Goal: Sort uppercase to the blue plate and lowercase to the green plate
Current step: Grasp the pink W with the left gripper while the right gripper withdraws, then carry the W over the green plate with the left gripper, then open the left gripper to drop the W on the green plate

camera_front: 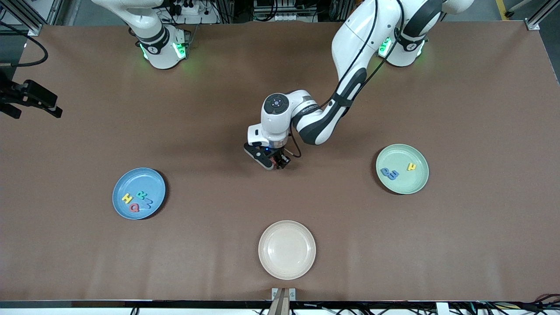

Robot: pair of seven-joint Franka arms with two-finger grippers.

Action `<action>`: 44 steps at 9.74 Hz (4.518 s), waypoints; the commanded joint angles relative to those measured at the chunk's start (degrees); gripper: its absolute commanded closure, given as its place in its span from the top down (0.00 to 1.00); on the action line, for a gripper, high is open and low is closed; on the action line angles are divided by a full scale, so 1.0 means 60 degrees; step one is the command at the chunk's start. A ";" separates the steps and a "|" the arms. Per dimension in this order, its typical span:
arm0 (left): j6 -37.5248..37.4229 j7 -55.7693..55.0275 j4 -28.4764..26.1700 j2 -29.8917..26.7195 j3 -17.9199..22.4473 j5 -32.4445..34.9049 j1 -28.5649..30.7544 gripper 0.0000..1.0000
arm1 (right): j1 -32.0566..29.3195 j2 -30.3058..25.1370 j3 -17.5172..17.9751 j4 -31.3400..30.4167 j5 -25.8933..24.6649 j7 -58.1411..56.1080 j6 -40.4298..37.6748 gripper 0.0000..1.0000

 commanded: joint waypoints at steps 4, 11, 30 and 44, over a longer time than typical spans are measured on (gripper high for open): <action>-0.0124 0.0273 0.0199 0.0087 0.0021 -0.0513 -0.0116 0.58 | -0.0175 0.0216 0.0119 0.0193 -0.0089 -0.0040 -0.0204 1.00; -0.0138 0.0273 0.0169 0.0233 0.0036 -0.0529 -0.0116 0.54 | -0.0335 0.0466 0.0105 0.0193 -0.0119 -0.0040 -0.0160 1.00; -0.5689 0.2257 -0.0559 -0.2327 0.0006 -0.0925 0.2295 0.00 | -0.0586 0.0569 0.0104 0.0119 -0.0002 0.0048 -0.0189 1.00; -0.1608 0.4432 -0.6684 -0.4997 -0.0697 -0.0895 0.6461 0.00 | -0.0188 0.0495 0.0105 0.0178 0.0145 0.0107 -0.0263 1.00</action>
